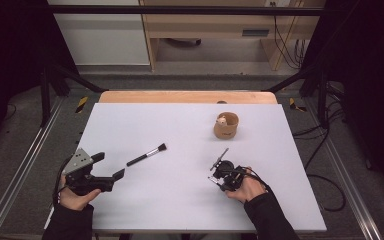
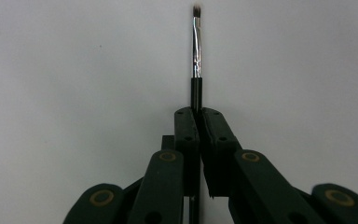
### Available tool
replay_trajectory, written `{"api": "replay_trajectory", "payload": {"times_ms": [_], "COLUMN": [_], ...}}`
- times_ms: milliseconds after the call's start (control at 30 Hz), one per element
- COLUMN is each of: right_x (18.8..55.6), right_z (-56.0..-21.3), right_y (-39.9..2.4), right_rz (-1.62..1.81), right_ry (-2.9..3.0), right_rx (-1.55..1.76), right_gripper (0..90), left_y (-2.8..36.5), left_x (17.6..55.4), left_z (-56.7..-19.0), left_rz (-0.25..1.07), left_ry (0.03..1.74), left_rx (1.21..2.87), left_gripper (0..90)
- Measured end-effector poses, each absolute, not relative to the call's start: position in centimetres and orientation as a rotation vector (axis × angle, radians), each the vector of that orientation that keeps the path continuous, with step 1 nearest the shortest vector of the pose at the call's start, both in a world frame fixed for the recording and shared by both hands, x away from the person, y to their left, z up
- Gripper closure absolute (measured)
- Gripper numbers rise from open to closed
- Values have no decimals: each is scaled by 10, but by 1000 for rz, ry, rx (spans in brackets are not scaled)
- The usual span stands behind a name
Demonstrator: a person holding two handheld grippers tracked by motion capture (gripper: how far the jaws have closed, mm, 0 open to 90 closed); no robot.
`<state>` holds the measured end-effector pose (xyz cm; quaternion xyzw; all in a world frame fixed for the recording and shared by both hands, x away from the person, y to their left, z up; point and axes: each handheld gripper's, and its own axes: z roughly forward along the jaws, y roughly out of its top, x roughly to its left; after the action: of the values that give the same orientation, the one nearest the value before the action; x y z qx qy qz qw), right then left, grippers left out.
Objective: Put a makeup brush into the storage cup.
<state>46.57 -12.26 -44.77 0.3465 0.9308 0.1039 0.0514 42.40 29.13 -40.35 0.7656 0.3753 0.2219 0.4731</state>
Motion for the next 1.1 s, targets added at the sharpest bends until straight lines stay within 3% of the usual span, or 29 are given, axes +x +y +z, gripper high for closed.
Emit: {"api": "replay_trajectory", "payload": {"times_ms": [1100], "right_x": [451], "right_z": [-392], "right_y": [-173], "right_rz": [996], "right_ry": [2436], "right_rx": [1154], "right_gripper": [858], "left_y": [291], "left_x": [425], "left_z": [-405], "left_rz": [540], "left_ry": [919], "left_rx": [1875], "left_gripper": [60]}}
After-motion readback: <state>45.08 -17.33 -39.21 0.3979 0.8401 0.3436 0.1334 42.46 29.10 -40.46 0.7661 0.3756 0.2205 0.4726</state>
